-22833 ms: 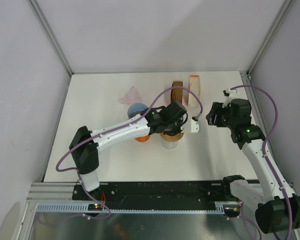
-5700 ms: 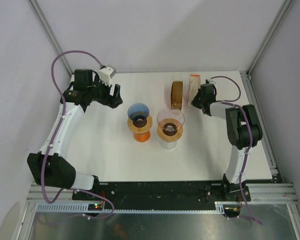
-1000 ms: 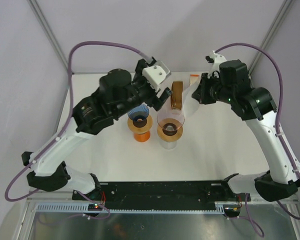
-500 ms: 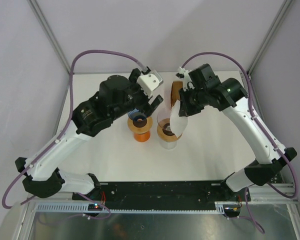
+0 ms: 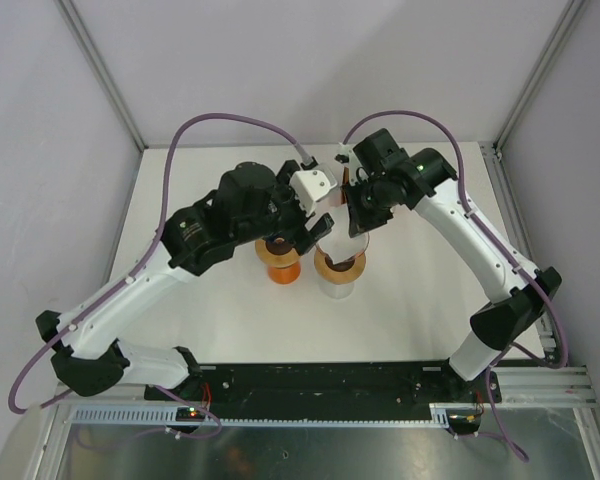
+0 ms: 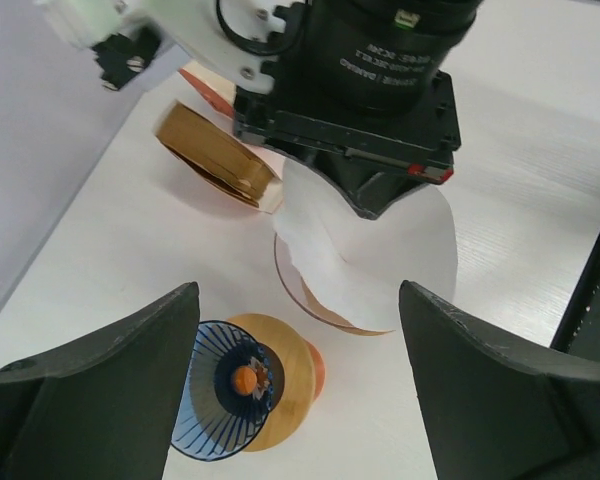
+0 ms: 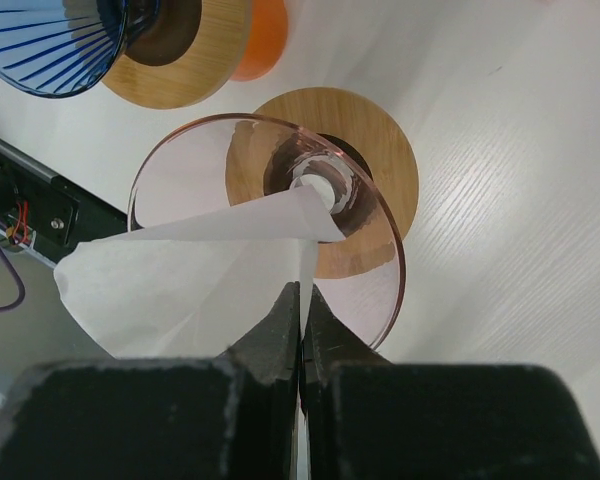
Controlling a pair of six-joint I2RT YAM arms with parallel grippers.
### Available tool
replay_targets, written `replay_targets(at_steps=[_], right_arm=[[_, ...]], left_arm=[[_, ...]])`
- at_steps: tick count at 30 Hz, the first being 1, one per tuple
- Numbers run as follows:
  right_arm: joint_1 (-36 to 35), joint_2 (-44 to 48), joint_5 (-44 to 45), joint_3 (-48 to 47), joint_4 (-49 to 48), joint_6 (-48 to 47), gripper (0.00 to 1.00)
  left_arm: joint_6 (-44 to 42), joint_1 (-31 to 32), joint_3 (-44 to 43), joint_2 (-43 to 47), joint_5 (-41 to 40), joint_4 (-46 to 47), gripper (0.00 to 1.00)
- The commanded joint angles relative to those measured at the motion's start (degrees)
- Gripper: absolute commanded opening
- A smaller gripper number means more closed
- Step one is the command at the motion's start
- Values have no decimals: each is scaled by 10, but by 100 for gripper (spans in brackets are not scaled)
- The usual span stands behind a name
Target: Place the coffee filter in the dripper
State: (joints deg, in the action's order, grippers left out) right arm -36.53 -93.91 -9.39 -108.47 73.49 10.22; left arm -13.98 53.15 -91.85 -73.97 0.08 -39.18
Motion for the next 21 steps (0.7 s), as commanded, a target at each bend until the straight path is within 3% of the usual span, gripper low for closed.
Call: replay_targets(at_steps=[1,14,21], right_arm=[[-3,-3,3,-15,-8,-13,0],[-4,-7,1,12,-29,-23,0],[-1,-1,6,18,-39,-27,11]], left_arm=[[12,-2,13,0,30,4,85],[2,-19,27,-51,-7,3,74],[3,-40,36,-56,2,5,68]])
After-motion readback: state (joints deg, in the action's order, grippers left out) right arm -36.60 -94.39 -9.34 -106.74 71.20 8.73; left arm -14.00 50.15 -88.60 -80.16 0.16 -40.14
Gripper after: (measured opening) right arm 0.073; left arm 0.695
